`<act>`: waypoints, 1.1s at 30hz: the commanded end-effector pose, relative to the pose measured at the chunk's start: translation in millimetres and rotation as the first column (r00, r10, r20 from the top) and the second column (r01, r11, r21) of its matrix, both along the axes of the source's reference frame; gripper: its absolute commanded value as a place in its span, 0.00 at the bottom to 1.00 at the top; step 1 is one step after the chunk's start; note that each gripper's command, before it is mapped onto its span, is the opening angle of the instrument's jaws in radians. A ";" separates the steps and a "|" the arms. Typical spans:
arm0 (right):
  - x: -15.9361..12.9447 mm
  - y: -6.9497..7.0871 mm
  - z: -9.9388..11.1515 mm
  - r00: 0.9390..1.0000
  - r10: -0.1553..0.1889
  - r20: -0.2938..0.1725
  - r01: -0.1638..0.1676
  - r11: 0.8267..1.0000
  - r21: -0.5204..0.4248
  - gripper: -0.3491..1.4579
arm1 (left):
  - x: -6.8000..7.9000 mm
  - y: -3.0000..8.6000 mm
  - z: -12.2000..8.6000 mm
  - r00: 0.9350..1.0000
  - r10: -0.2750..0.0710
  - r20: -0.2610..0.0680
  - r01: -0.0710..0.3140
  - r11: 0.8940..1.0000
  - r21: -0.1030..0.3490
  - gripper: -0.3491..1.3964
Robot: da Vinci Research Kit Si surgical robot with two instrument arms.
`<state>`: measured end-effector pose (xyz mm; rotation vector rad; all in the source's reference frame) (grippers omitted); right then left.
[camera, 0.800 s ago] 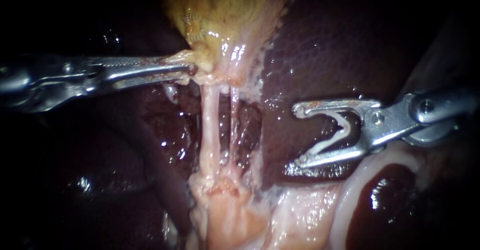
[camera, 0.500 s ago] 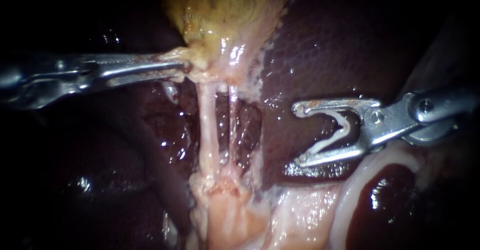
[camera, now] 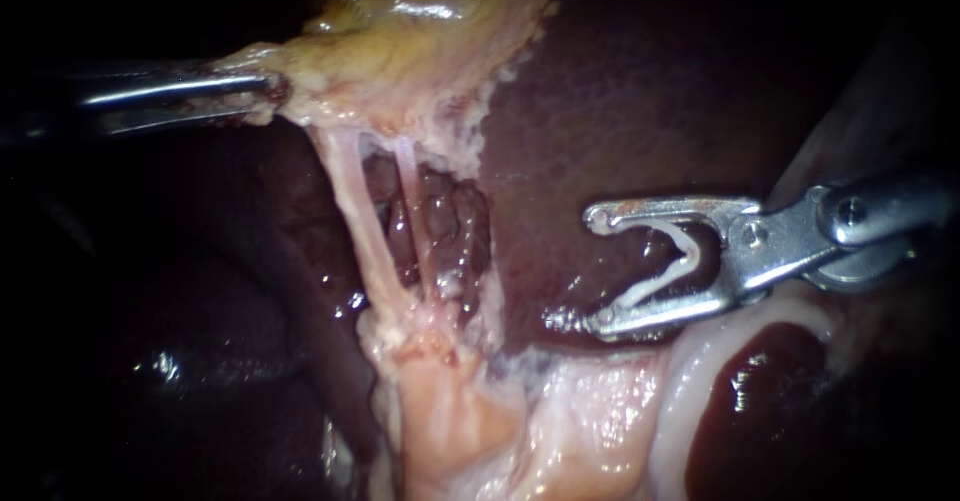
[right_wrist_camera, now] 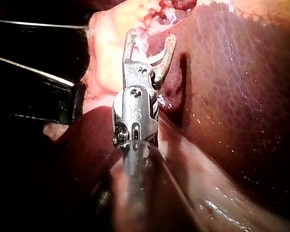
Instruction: Clipping first clip left tube
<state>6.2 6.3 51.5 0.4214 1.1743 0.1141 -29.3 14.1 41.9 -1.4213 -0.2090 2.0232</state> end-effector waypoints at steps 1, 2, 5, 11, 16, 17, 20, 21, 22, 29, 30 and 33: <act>0.2 -0.1 -0.2 1.000 0.000 0.000 0.000 1.000 0.000 0.47 | -0.1 -0.1 -0.1 1.000 -0.001 -0.001 0.001 1.000 -0.001 0.00; 0.4 -0.2 -0.3 1.000 0.001 0.001 -0.001 1.000 -0.001 0.47 | -0.1 -0.2 -0.2 1.000 -0.001 -0.001 0.001 1.000 -0.002 0.00; 1.5 -0.7 -1.0 1.000 0.007 0.005 -0.007 1.000 -0.002 0.47 | -0.2 -0.4 -0.3 1.000 -0.002 -0.002 0.002 1.000 -0.002 0.00; 4.8 -1.8 -2.4 1.000 0.010 0.006 -0.010 1.000 0.000 0.47 | -0.3 -0.6 -0.3 1.000 -0.002 -0.003 0.002 1.000 -0.004 0.00; 8.2 -2.5 -2.2 1.000 0.025 0.018 -0.026 0.999 0.042 0.47 | -0.3 -0.6 -0.3 1.000 -0.002 -0.003 0.002 1.000 -0.004 0.00; 8.7 -2.6 -2.0 0.999 0.026 0.019 -0.027 0.999 0.047 0.47 | -0.3 -0.6 -0.3 1.000 -0.002 -0.003 0.002 1.000 -0.004 0.00; 10.1 -3.2 -1.4 0.999 0.028 0.022 -0.029 0.998 0.061 0.47 | -0.3 -0.6 -0.3 1.000 -0.002 -0.003 0.002 1.000 -0.004 0.00; 10.6 -3.4 -1.2 0.999 0.026 0.021 -0.027 0.997 0.067 0.47 | -0.3 -0.6 -0.3 1.000 -0.002 -0.003 0.002 1.000 -0.004 0.00; 10.9 -3.5 -1.0 0.999 0.026 0.022 -0.028 0.997 0.072 0.47 | -0.3 -0.6 -0.3 1.000 -0.002 -0.003 0.002 1.000 -0.004 0.00; 12.9 -3.9 0.0 0.999 0.025 0.026 -0.027 0.996 0.088 0.47 | -0.3 -0.6 -0.3 1.000 -0.003 -0.003 0.003 1.000 -0.004 0.00; 13.1 -3.9 0.1 0.999 0.023 0.025 -0.026 0.996 0.088 0.47 | -0.3 -0.6 -0.3 1.000 -0.003 -0.003 0.003 1.000 -0.004 0.00; 13.5 -3.9 0.9 0.999 0.023 0.026 -0.026 0.995 0.093 0.47 | -0.3 -0.6 -0.4 1.000 -0.003 -0.003 0.003 1.000 -0.004 0.00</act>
